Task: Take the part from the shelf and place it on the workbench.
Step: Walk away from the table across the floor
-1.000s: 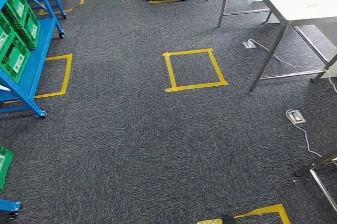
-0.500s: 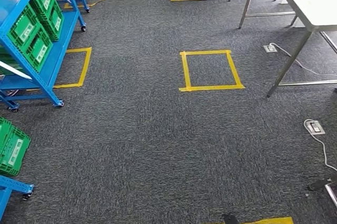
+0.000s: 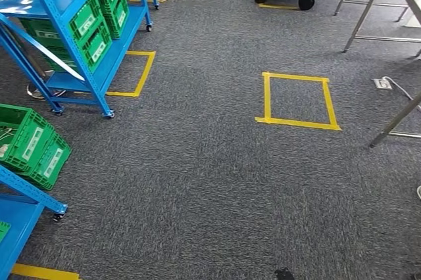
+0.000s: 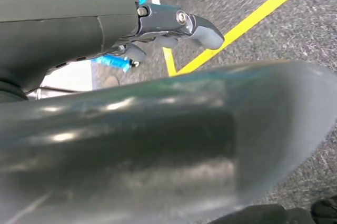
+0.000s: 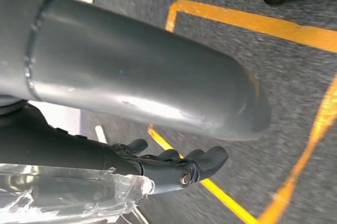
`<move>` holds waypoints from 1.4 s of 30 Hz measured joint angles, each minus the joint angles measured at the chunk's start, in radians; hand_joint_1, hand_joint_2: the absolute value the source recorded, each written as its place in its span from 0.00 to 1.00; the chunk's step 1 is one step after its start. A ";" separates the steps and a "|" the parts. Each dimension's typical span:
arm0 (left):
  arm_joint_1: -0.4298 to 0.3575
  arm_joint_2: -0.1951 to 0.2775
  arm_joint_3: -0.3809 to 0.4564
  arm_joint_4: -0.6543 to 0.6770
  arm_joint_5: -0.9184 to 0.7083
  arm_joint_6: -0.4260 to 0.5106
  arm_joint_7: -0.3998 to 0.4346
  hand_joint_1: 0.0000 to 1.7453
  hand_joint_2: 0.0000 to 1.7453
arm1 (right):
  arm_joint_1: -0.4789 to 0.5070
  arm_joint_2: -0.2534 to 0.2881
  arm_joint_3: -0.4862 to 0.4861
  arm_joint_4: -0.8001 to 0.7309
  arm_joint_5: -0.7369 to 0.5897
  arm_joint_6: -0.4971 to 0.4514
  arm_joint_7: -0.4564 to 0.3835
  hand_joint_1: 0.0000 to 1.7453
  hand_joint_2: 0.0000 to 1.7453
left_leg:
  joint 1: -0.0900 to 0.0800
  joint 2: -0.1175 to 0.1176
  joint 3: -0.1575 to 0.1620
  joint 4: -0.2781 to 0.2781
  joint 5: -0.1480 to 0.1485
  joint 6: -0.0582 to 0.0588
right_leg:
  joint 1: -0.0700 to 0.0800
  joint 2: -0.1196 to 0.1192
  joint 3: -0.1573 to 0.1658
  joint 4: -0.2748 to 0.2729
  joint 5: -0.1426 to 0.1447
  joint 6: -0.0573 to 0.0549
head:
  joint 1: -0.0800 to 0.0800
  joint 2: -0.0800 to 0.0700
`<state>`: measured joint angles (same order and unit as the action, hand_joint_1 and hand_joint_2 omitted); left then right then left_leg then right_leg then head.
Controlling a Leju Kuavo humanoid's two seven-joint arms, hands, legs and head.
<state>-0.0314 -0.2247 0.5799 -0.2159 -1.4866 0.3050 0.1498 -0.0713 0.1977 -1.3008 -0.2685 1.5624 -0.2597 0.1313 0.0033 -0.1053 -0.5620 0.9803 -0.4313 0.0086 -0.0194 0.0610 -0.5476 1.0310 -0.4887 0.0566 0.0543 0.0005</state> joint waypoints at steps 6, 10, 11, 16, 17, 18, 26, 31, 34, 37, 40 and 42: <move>0.005 0.000 0.000 0.000 0.000 0.004 -0.008 0.00 0.00 | -0.001 0.003 0.005 0.001 0.006 -0.002 -0.002 0.00 0.00 | 0.002 0.028 -0.041 0.054 -0.027 -0.034 | 0.003 -0.038 0.018 -0.030 0.010 -0.037 | -0.006 0.000; 0.003 0.000 0.000 0.000 0.000 0.006 -0.016 0.00 0.00 | 0.004 0.003 0.006 0.001 0.006 -0.002 -0.006 0.00 0.00 | 0.000 0.091 -0.155 0.290 -0.127 -0.042 | 0.010 -0.097 0.018 -0.031 0.007 -0.048 | -0.011 0.000; 0.004 0.000 0.001 0.000 0.000 0.007 -0.017 0.00 0.00 | 0.004 0.003 0.006 0.001 0.006 -0.002 -0.007 0.00 0.00 | 0.000 0.093 -0.154 0.289 -0.116 -0.041 | 0.010 -0.111 0.018 -0.031 0.007 -0.049 | -0.011 0.000; 0.000 0.001 0.001 0.000 0.000 0.008 -0.018 0.00 0.00 | 0.003 0.003 0.007 0.001 0.008 0.001 -0.017 0.00 0.00 | -0.012 0.184 -0.001 0.014 -0.010 -0.023 | 0.020 -0.167 0.026 -0.029 -0.004 -0.034 | -0.010 0.000; -0.001 0.001 0.001 0.000 0.000 0.008 -0.018 0.00 0.00 | 0.003 0.003 0.007 0.001 0.008 0.002 -0.018 0.00 0.00 | -0.014 0.187 0.004 0.001 -0.011 -0.018 | 0.023 -0.178 0.029 -0.029 -0.006 -0.029 | -0.009 0.000; 0.000 0.001 0.001 0.000 0.000 0.009 -0.018 0.00 0.00 | 0.002 0.003 0.008 0.002 0.008 0.002 -0.018 0.00 0.00 | -0.014 0.171 0.002 0.000 -0.009 -0.013 | 0.023 -0.190 0.033 -0.031 -0.007 -0.024 | -0.008 0.000; 0.002 0.002 0.003 0.000 0.000 0.018 -0.025 0.00 0.00 | 0.011 0.002 0.022 0.004 0.009 0.001 -0.021 0.00 0.00 | -0.003 0.061 -0.002 -0.006 0.002 0.013 | 0.014 -0.062 -0.107 0.265 -0.136 0.000 | -0.001 0.000; 0.003 0.003 0.004 0.000 0.000 0.023 -0.025 0.00 0.00 | 0.011 -0.002 0.026 0.007 0.009 -0.004 -0.025 0.00 0.00 | 0.000 -0.009 -0.007 0.000 0.007 -0.008 | -0.004 0.025 0.012 -0.005 -0.008 0.001 | -0.002 0.000; 0.006 0.004 0.005 0.000 0.000 0.025 -0.025 0.00 0.00 | 0.010 -0.002 0.029 0.010 0.009 -0.005 -0.025 0.00 0.00 | 0.007 -0.033 -0.018 -0.003 0.016 -0.030 | 0.001 0.015 0.025 -0.021 -0.006 -0.020 | -0.002 0.000; 0.007 0.004 0.005 0.000 0.000 0.025 -0.025 0.00 0.00 | 0.012 -0.002 0.032 0.010 0.009 -0.006 -0.025 0.00 0.00 | 0.003 0.046 -0.060 0.080 -0.033 -0.040 | 0.004 -0.027 0.029 -0.029 0.002 -0.041 | -0.009 0.000; 0.003 0.004 0.005 0.000 0.000 0.025 -0.025 0.00 0.00 | 0.018 -0.003 0.033 0.010 0.009 -0.007 -0.025 0.00 0.00 | 0.001 0.091 -0.156 0.276 -0.117 -0.044 | 0.012 -0.079 0.028 -0.030 -0.001 -0.048 | -0.011 0.000; 0.006 0.004 0.006 0.000 0.000 0.025 -0.025 0.00 0.00 | 0.018 -0.004 0.034 0.010 0.009 -0.007 -0.025 0.00 0.00 | 0.001 0.095 -0.151 0.273 -0.095 -0.042 | 0.014 -0.109 0.029 -0.030 -0.003 -0.050 | -0.011 0.000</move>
<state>-0.0254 -0.2202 0.5857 -0.2155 -1.4862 0.3300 0.1247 -0.0534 0.1939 -1.2664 -0.2582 1.5713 -0.2665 0.1060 0.0041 -0.0106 -0.7135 1.2532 -0.5261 -0.0331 -0.0051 -0.0480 -0.5184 1.0010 -0.4912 0.0068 0.0431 0.0004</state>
